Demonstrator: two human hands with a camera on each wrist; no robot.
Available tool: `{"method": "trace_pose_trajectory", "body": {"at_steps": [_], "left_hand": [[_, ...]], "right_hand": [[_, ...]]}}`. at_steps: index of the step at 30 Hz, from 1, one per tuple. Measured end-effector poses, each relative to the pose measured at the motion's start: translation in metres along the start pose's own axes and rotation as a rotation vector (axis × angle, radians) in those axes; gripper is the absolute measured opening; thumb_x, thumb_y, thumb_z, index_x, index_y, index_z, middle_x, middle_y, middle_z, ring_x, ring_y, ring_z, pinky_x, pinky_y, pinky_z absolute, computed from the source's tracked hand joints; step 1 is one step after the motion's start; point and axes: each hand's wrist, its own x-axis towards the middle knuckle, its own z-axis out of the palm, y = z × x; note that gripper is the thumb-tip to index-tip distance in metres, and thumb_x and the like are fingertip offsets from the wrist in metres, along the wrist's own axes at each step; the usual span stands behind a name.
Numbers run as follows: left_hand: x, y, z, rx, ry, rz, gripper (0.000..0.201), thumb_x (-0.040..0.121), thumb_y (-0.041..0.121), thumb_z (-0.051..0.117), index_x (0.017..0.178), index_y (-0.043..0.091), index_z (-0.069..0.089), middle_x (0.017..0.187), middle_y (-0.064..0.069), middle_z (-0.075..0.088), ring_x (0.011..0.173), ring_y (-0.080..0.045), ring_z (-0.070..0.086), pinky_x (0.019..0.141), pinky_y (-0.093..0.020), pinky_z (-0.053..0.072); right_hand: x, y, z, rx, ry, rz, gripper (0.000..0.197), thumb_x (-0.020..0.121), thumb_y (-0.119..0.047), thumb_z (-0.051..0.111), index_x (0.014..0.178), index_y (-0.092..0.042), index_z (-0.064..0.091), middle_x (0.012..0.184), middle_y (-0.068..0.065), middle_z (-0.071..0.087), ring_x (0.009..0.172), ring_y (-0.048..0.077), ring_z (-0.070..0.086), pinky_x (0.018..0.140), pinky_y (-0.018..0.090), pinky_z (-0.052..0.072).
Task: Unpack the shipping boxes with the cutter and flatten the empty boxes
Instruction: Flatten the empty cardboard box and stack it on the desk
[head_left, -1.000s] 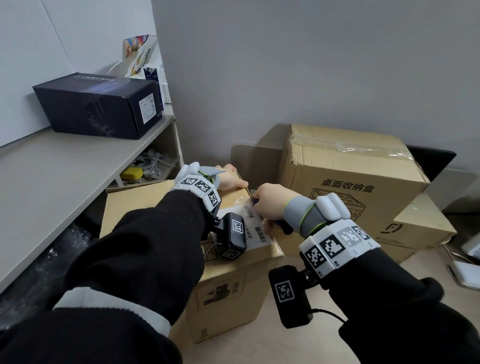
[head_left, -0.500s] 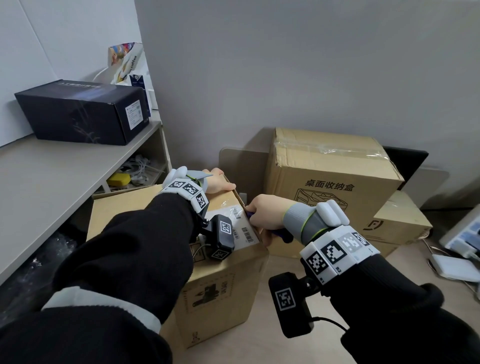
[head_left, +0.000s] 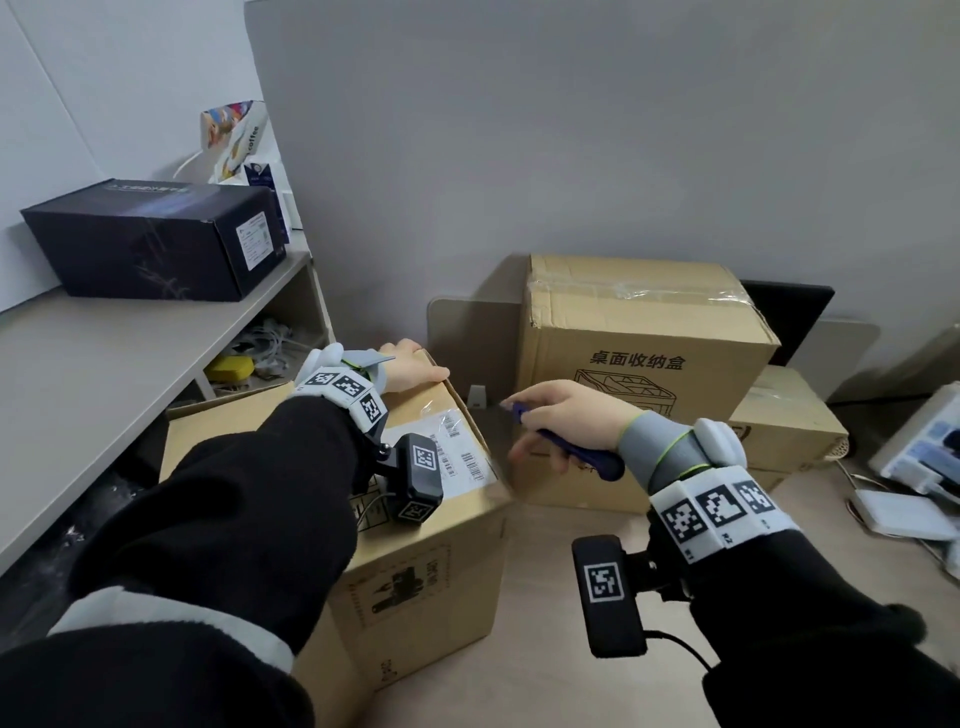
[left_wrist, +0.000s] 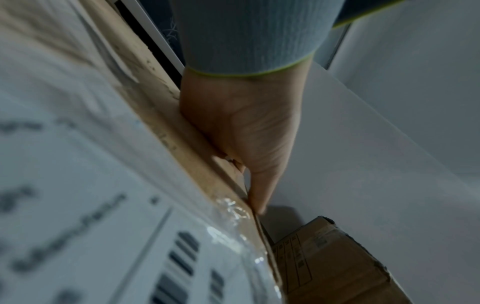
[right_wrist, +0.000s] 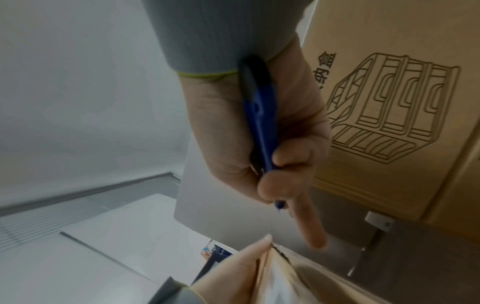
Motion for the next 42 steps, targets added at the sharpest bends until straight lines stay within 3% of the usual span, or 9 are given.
{"method": "trace_pose_trajectory", "body": {"at_steps": [5,10,14,17,20,24,35,39,42], "left_hand": [[-0.011,-0.003,0.001,-0.022,0.056,-0.014,0.09,0.067,0.073,0.064,0.139,0.025,0.039,0.139,-0.007,0.046,0.129,-0.03,0.04,0.105,-0.042,0.037],[-0.031,-0.005,0.003,-0.084,0.051,-0.014,0.076,0.047,0.063,0.069,0.115,0.036,0.051,0.119,0.003,0.057,0.112,-0.022,0.052,0.096,-0.037,0.046],[-0.047,-0.01,-0.006,-0.173,0.095,0.003,0.064,0.039,0.055,0.066,0.099,0.036,0.052,0.108,0.006,0.057,0.103,-0.02,0.055,0.095,-0.037,0.047],[-0.06,-0.02,-0.02,-0.312,0.085,0.089,0.059,0.048,0.039,0.076,0.103,0.027,0.059,0.11,0.003,0.059,0.1,-0.016,0.056,0.089,-0.031,0.048],[-0.079,-0.025,-0.032,-0.376,0.016,0.179,0.066,0.049,0.03,0.075,0.112,0.021,0.059,0.111,0.001,0.057,0.099,-0.014,0.055,0.083,-0.028,0.046],[-0.103,-0.021,-0.035,-0.409,-0.086,0.268,0.069,0.048,0.023,0.073,0.115,0.021,0.056,0.103,0.003,0.054,0.093,-0.011,0.054,0.074,-0.023,0.045],[-0.119,-0.013,-0.025,-0.448,-0.18,0.345,0.064,0.048,0.017,0.072,0.109,0.023,0.055,0.104,0.0,0.053,0.093,-0.011,0.052,0.076,-0.021,0.045],[-0.117,-0.009,-0.028,-0.463,-0.19,0.358,0.062,0.048,0.015,0.072,0.107,0.023,0.054,0.103,-0.001,0.052,0.093,-0.014,0.051,0.077,-0.023,0.048],[-0.114,-0.013,-0.04,-0.515,-0.201,0.355,0.069,0.038,0.023,0.075,0.104,0.025,0.054,0.103,-0.002,0.05,0.095,-0.016,0.05,0.079,-0.027,0.047]], "right_hand": [[0.016,0.016,0.022,0.048,0.046,0.006,0.045,0.097,-0.007,0.032,0.14,-0.015,0.038,0.094,0.009,0.07,0.034,0.008,0.053,0.034,0.013,0.035],[0.035,0.037,0.046,-0.027,0.067,0.027,0.023,0.097,-0.01,0.031,0.112,-0.006,0.047,0.09,0.003,0.071,0.042,0.013,0.057,0.036,0.017,0.04],[0.05,0.051,0.061,0.096,0.044,0.078,0.028,0.099,-0.013,0.03,0.123,-0.004,0.042,0.102,0.008,0.067,0.064,0.024,0.067,0.044,0.023,0.043],[0.06,0.06,0.066,0.022,0.112,0.136,0.028,0.099,-0.014,0.035,0.122,-0.001,0.042,0.118,0.018,0.059,0.096,0.033,0.067,0.059,0.03,0.049],[0.074,0.071,0.073,0.035,0.122,0.24,0.015,0.099,-0.014,0.034,0.101,-0.002,0.041,0.111,0.019,0.053,0.096,0.031,0.061,0.08,0.039,0.05],[0.076,0.083,0.088,0.152,0.096,0.296,0.031,0.099,-0.007,0.037,0.069,-0.013,0.036,0.08,0.005,0.045,0.062,0.014,0.042,0.058,0.023,0.041],[0.075,0.159,0.131,0.296,0.026,0.452,0.031,0.099,-0.012,0.039,0.069,-0.02,0.037,0.076,0.0,0.042,0.064,0.012,0.043,0.079,0.027,0.045],[0.076,0.167,0.121,0.21,0.034,0.479,0.032,0.096,-0.007,0.036,0.065,-0.009,0.044,0.067,0.008,0.049,0.057,0.019,0.046,0.054,0.024,0.04],[0.071,0.158,0.092,0.106,0.041,0.475,0.032,0.093,-0.007,0.036,0.064,-0.002,0.049,0.043,0.01,0.056,0.056,0.024,0.052,0.036,0.024,0.041]]}}
